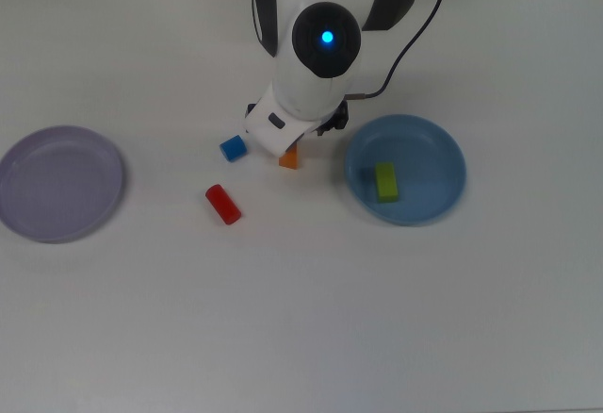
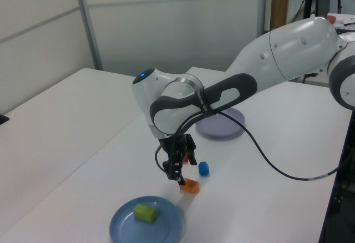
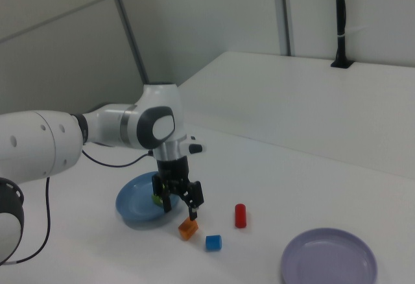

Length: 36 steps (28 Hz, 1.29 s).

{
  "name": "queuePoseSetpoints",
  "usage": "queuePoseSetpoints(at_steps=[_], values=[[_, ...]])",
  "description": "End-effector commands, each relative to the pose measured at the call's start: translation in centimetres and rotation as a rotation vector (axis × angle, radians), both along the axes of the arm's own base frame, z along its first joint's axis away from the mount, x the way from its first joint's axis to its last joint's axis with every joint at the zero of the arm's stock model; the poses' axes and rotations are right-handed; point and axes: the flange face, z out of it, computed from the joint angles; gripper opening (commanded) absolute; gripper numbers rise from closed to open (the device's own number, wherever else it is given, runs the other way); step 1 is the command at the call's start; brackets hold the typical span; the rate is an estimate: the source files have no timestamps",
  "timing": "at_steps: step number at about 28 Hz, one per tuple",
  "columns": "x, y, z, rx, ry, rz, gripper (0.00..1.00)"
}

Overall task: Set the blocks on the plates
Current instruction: 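Lower the gripper onto the orange block and grasp it, then carry the orange block onto the light blue plate and release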

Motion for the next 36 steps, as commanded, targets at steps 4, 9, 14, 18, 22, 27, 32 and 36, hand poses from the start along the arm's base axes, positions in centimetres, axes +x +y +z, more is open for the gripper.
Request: queuePoseSetpoints(at_steps=[4, 9, 14, 18, 22, 27, 32, 36], values=[[-1.6, -0.3, -3.9, 0.022, -0.051, -0.021, 0.94], [-1.5, -0.2, -4.2, 0.025, -0.069, -0.019, 0.56], [-0.9, -0.8, -3.8, 0.029, -0.11, -0.052, 0.0], [-0.8, -0.8, -3.6, 0.025, -0.115, -0.066, 0.0], [-0.8, -1.0, -3.6, 0.023, -0.115, -0.065, 0.0], [-0.7, -1.1, -1.3, 0.024, -0.145, -0.05, 0.0], [-0.9, 0.6, 3.5, 0.041, -0.187, -0.011, 0.0], [-1.3, 6.0, 4.4, 0.059, -0.198, 0.062, 0.0]])
